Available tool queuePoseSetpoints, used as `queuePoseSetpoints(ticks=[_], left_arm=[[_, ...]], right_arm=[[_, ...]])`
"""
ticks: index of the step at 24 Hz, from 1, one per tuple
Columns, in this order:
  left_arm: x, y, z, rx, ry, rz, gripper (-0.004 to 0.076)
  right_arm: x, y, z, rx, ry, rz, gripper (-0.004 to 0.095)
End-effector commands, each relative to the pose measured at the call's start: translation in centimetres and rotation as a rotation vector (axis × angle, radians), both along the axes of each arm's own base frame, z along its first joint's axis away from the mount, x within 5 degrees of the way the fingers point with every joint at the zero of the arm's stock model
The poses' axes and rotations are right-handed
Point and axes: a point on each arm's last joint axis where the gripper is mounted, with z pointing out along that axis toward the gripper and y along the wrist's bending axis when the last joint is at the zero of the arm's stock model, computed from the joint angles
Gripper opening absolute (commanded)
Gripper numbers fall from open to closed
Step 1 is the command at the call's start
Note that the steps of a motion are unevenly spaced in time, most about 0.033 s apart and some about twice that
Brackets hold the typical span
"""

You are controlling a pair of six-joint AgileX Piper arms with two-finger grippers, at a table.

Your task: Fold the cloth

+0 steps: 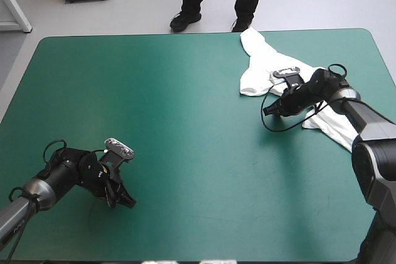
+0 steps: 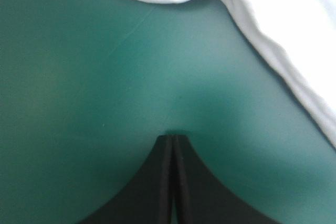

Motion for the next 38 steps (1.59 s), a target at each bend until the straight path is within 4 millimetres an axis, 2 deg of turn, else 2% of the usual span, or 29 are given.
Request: queuePoseSetpoints(ticks=[1, 16, 18, 19, 20, 23, 25, 28, 31, 34, 36, 38], left_arm=[[-0.6, -0.7, -0.3, -0.073, 0.064, 0.052, -0.001], [-0.5, -1.0, 0.1, -0.099, 0.067, 0.064, -0.001], [0.0, -0.9, 2.6, -0.074, 0.033, 0.024, -0.001], [0.4, -0.7, 5.6, -0.071, -0.045, 0.021, -0.001], [0.6, -0.7, 7.2, -0.082, -0.097, 0.028, -0.001], [0.3, -0.5, 13.9, -0.134, -0.301, 0.035, -0.001], [-0.9, -0.1, 18.0, -0.161, -0.412, 0.025, -0.0009], [-3.2, 0.6, 22.8, -0.188, -0.544, 0.017, -0.0008], [-5.7, 1.4, 26.4, -0.231, -0.647, 0.03, 0.0025], [-8.0, 1.9, 28.7, -0.276, -0.721, 0.024, 0.0098], [-9.3, 2.1, 29.8, -0.316, -0.762, 0.027, 0.0162], [-10.3, 2.1, 30.4, -0.352, -0.787, 0.019, 0.0238]], right_arm=[[-0.1, 0.0, 0.9, 0.002, -0.02, 0.006, -0.0017], [-0.1, 0.0, 1.1, -0.008, -0.027, 0.01, -0.0017], [-0.1, -0.3, 2.4, -0.044, -0.021, 0.025, -0.0017], [-0.2, -0.5, 4.0, -0.068, -0.032, 0.018, -0.0017], [-0.3, -0.6, 4.8, -0.075, -0.039, 0.005, -0.0017], [-1.0, -0.9, 8.2, -0.083, -0.099, -0.025, -0.0017], [-2.3, -1.0, 10.7, -0.079, -0.148, -0.025, -0.0017], [-4.7, -1.3, 14.5, -0.083, -0.219, -0.036, -0.0017], [-7.5, -2.0, 17.9, -0.12, -0.29, -0.069, -0.0017], [-10.4, -2.6, 20.9, -0.146, -0.373, -0.105, 0.0001], [-12.4, -2.8, 22.8, -0.137, -0.425, -0.117, 0.0056], [-14.1, -2.9, 24.0, -0.131, -0.459, -0.121, 0.0156]])
